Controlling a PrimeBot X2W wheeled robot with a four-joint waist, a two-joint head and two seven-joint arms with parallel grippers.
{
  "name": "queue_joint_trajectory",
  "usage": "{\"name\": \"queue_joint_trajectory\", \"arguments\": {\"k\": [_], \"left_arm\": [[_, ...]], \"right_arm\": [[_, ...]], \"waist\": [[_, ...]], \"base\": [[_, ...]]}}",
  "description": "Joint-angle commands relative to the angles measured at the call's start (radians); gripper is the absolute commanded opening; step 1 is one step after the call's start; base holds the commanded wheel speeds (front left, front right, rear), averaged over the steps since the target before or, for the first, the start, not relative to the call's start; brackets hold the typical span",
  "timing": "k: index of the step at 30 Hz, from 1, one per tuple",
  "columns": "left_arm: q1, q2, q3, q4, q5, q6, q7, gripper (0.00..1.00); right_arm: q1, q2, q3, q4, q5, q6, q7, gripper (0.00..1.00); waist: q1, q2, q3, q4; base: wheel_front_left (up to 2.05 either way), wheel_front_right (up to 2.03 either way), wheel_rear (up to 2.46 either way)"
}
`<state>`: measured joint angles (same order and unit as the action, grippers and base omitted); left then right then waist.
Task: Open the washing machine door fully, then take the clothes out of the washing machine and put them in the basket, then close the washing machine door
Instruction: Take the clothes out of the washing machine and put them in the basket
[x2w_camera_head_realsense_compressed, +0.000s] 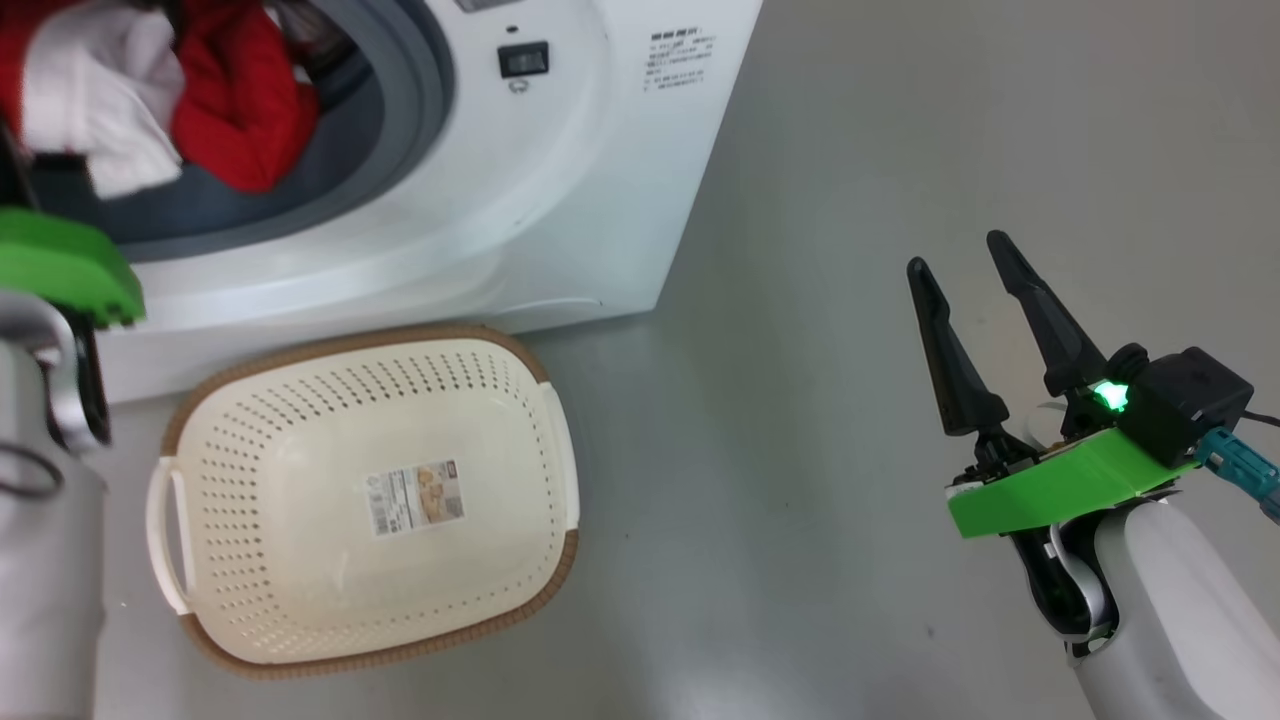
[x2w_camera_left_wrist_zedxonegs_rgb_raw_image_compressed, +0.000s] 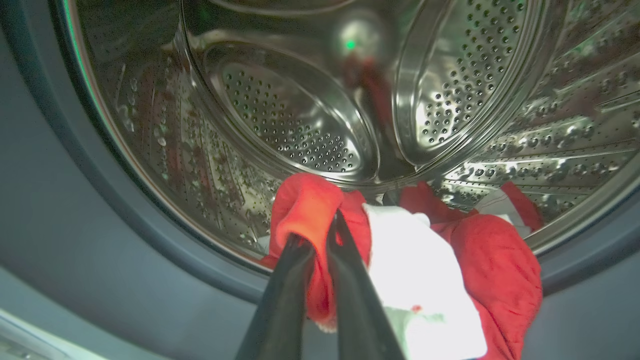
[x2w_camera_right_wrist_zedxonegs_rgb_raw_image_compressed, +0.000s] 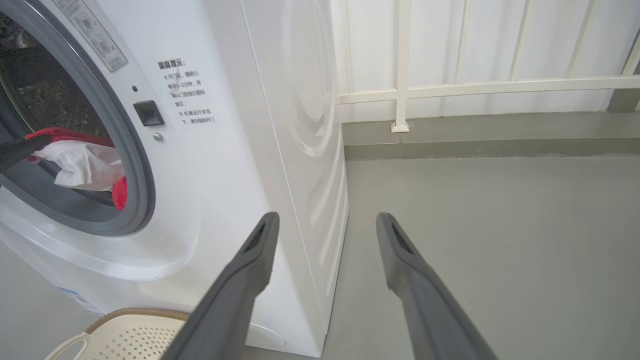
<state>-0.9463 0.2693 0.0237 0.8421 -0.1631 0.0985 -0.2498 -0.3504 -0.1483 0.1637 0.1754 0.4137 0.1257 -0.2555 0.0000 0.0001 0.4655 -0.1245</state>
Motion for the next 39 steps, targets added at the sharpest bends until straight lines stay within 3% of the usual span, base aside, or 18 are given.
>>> {"name": "queue_joint_trajectory", "arguments": {"k": [1,18,39], "left_arm": [[0.045,0.047,0.018,-0.061,0.014,0.012,-0.012,0.0],[0.449,0.012,0.031,-0.518,0.038,0.072,-0.002,0.0],[0.756,0.007,-0.032,-1.115,0.127,0.147,0.156,0.0]], "right_arm": [[0.026,-0.007,0.014,-0.019,-0.004,0.005,-0.006,1.0],[0.095,-0.004,0.018,0.011,-0.004,0.005,-0.006,1.0],[0.169,0.003,0.044,0.046,0.003,0.005,-0.006,1.0]], "waist": [[0.0,-0.0001,-0.036,0.015],[0.0,-0.0001,-0.215,0.044],[0.0,-0.0001,-0.377,0.04]], "base": [[0.0,0.0,0.0],[0.0,0.0,0.0],[0.0,0.0,0.0]]}}
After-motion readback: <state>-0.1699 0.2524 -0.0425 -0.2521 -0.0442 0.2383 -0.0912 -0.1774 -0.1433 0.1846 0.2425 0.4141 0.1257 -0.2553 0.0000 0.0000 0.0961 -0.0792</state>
